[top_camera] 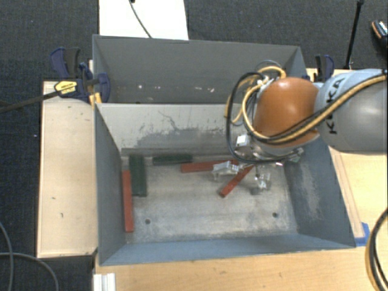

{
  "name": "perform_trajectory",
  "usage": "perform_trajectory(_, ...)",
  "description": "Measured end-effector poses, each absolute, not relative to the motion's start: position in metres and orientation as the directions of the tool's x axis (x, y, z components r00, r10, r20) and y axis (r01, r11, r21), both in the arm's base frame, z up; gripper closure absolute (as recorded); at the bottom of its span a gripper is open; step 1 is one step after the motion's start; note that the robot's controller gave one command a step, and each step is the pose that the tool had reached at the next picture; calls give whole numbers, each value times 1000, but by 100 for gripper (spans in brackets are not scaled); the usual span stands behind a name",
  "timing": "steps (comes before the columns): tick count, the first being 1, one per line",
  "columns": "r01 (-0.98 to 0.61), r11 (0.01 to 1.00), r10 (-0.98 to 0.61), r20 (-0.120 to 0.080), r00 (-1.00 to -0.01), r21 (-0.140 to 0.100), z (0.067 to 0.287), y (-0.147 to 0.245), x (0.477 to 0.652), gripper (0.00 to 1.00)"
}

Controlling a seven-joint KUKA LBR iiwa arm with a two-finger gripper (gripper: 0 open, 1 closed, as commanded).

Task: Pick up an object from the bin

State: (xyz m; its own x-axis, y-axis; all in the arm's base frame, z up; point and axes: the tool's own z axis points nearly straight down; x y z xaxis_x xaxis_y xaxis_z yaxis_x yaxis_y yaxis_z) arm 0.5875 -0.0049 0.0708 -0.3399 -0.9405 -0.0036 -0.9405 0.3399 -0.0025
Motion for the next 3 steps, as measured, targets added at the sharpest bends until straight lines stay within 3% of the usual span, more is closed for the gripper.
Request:
perform_trajectory(1, -939, 344, -939, -3, -344, -1, 71, -6, 587, 100)
perform_trajectory(2, -937, 350, -937, -4, -350, -1, 72, -6, 588, 100)
perform_trajectory(3, -936, 353, -936, -4, -353, -5, 95, -5, 589, 100)
